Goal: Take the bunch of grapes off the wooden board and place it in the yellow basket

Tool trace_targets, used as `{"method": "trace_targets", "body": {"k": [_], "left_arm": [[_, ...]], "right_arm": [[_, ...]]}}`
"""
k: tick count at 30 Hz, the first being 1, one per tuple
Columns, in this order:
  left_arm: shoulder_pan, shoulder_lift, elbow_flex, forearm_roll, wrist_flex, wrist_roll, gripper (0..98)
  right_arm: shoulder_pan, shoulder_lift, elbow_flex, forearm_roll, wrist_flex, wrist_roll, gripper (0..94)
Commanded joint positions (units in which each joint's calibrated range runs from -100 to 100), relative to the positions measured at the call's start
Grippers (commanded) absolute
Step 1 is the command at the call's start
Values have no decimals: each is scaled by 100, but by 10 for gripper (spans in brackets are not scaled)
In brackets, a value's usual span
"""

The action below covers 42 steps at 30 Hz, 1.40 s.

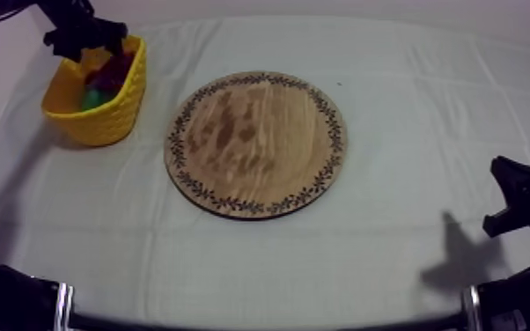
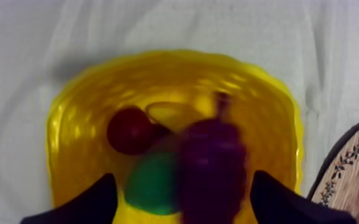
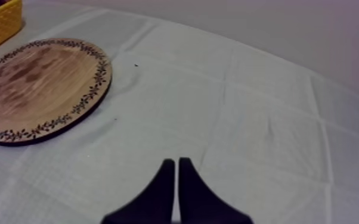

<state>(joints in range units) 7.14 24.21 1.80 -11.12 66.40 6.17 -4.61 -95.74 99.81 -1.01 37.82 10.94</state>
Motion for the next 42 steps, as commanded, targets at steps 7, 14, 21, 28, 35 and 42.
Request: {"method": "trace_targets", "body": {"k": [7, 14, 21, 28, 35, 42], "left_arm": [[-50, -364, 38, 71, -409, 0, 716], [-177, -1325, 658, 107, -1337, -70, 366], [-295, -2707, 1694, 286, -1967, -378, 45], [-392, -4535, 3381, 387, -3112, -330, 4], [-478, -6614, 5395, 717, -3950, -640, 0], [-542, -8742, 7341, 873, -4040, -929, 0]], "right_arm": [[2, -1, -3, 1, 0, -1, 4], [2, -1, -3, 1, 0, -2, 4], [2, -1, -3, 1, 0, -1, 4], [2, -1, -3, 1, 0, 1, 4], [2, -1, -3, 1, 0, 2, 4], [2, -1, -3, 1, 0, -1, 4]]}}
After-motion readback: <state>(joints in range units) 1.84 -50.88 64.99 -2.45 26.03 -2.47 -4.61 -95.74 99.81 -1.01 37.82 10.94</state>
